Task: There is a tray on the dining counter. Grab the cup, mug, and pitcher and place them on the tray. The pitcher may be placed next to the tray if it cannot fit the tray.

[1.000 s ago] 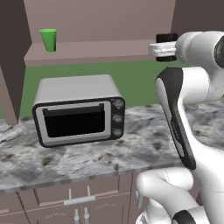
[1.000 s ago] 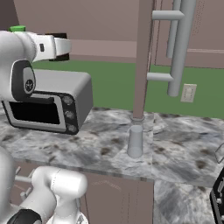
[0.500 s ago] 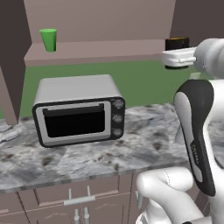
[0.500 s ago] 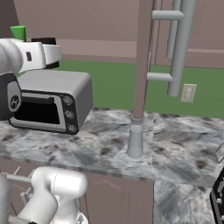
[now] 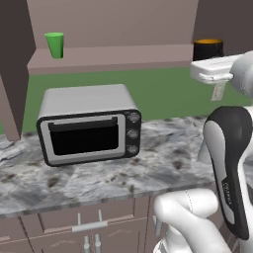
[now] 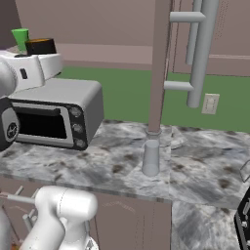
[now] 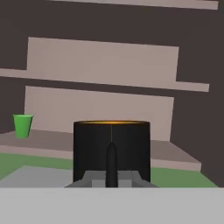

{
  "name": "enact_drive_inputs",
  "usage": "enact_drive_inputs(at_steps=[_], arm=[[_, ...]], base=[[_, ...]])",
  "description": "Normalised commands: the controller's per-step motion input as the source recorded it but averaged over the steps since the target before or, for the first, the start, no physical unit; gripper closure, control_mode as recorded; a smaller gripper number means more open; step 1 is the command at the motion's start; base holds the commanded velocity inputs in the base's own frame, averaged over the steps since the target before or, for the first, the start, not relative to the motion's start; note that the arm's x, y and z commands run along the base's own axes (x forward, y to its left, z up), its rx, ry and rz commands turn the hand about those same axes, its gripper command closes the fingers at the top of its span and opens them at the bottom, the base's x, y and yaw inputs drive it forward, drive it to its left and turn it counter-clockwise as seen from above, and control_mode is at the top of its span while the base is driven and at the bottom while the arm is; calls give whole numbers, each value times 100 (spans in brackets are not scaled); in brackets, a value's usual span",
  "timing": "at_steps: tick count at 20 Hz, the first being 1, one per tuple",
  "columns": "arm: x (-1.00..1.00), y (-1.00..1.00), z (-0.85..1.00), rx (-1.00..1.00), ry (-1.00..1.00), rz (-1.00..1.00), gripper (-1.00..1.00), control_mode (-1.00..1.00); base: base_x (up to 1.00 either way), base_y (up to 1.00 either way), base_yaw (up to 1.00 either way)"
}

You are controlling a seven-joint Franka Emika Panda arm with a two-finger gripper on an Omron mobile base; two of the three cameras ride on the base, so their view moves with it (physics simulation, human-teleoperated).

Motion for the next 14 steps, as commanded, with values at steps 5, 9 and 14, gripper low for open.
enact_drive_inputs(at_steps=[5,9,14], arm=[[-28,0,-3,0,-12,0,100,-100],[-23,0,0,0,-2,0,100,-100],[-33,0,0,0,0,0,100,-100]], base=[[0,0,0],[0,0,0],[0,0,0]])
